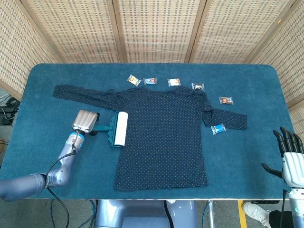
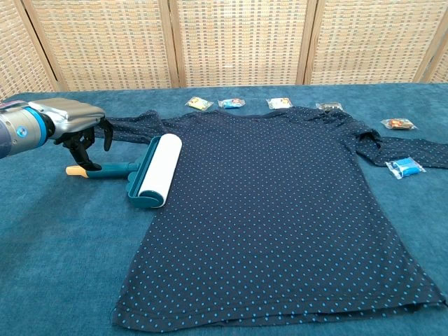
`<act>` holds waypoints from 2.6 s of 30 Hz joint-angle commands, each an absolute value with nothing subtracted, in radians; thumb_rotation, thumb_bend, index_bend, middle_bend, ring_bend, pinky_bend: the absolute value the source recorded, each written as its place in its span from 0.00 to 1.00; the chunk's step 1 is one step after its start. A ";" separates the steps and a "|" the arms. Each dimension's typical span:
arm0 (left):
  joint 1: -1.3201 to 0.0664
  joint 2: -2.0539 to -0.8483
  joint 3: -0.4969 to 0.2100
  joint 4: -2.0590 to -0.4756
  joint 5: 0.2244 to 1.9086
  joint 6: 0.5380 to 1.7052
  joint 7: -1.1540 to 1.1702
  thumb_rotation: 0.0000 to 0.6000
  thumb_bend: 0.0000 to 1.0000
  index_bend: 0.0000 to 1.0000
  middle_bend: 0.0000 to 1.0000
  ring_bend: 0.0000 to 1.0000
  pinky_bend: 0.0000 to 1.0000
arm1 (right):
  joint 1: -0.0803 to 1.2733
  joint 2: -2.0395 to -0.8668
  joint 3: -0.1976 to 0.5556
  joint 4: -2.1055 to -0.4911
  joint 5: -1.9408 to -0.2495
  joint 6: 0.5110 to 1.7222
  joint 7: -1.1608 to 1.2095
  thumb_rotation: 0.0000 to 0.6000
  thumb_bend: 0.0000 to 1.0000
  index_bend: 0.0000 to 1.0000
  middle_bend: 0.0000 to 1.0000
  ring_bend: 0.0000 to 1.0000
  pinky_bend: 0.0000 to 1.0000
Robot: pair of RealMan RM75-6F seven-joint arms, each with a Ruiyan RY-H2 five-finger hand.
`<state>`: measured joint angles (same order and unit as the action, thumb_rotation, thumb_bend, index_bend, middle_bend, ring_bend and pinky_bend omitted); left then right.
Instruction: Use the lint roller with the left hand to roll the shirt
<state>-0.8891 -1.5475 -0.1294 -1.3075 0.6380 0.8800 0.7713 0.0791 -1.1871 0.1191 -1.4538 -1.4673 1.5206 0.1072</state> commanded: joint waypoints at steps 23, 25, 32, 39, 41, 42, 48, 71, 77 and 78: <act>-0.927 -1.634 -0.087 -1.213 0.596 0.864 0.813 1.00 0.28 0.42 0.84 0.75 0.70 | 0.075 -1.186 0.130 -1.440 -1.456 1.525 0.152 1.00 0.09 0.00 0.00 0.00 0.00; -0.929 -1.642 -0.086 -1.202 0.597 0.866 0.816 1.00 0.28 0.42 0.84 0.75 0.70 | 0.074 -1.185 0.131 -1.439 -1.455 1.526 0.154 1.00 0.09 0.00 0.00 0.00 0.00; -0.931 -1.663 -0.083 -1.177 0.602 0.864 0.818 1.00 0.34 0.48 0.84 0.75 0.70 | 0.075 -1.185 0.131 -1.438 -1.457 1.525 0.158 1.00 0.09 0.00 0.00 0.00 0.00; -0.931 -1.681 -0.078 -1.167 0.622 0.878 0.824 1.00 0.72 0.76 0.84 0.75 0.70 | 0.073 -1.185 0.132 -1.438 -1.460 1.532 0.167 1.00 0.09 0.00 0.00 0.00 0.00; -0.929 -1.677 -0.076 -1.175 0.631 0.885 0.828 1.00 0.78 0.81 0.84 0.75 0.70 | 0.072 -1.185 0.133 -1.438 -1.460 1.533 0.168 1.00 0.09 0.00 0.00 0.00 0.00; -0.928 -1.672 -0.076 -1.181 0.634 0.888 0.828 1.00 0.81 0.83 0.84 0.76 0.70 | 0.072 -1.184 0.133 -1.438 -1.459 1.533 0.169 1.00 0.09 0.00 0.00 0.00 0.00; -0.925 -1.632 -0.077 -1.231 0.648 0.894 0.831 1.00 0.88 0.87 0.85 0.76 0.71 | 0.071 -1.183 0.133 -1.440 -1.461 1.535 0.172 1.00 0.09 0.00 0.00 0.00 0.00; -1.112 -1.345 -0.061 -1.633 0.364 0.962 1.159 1.00 0.90 0.89 0.85 0.76 0.71 | 0.067 -1.172 0.135 -1.440 -1.467 1.542 0.220 1.00 0.09 0.00 0.00 0.00 0.00; -1.135 -1.332 -0.043 -1.645 0.397 0.925 1.153 1.00 0.89 0.89 0.85 0.76 0.70 | 0.067 -1.173 0.134 -1.437 -1.471 1.544 0.230 1.00 0.09 0.00 0.00 0.00 0.00; -1.138 -1.335 -0.038 -1.641 0.408 0.922 1.153 1.00 0.89 0.89 0.85 0.76 0.70 | 0.067 -1.172 0.135 -1.437 -1.471 1.544 0.233 1.00 0.09 0.00 0.00 0.00 0.00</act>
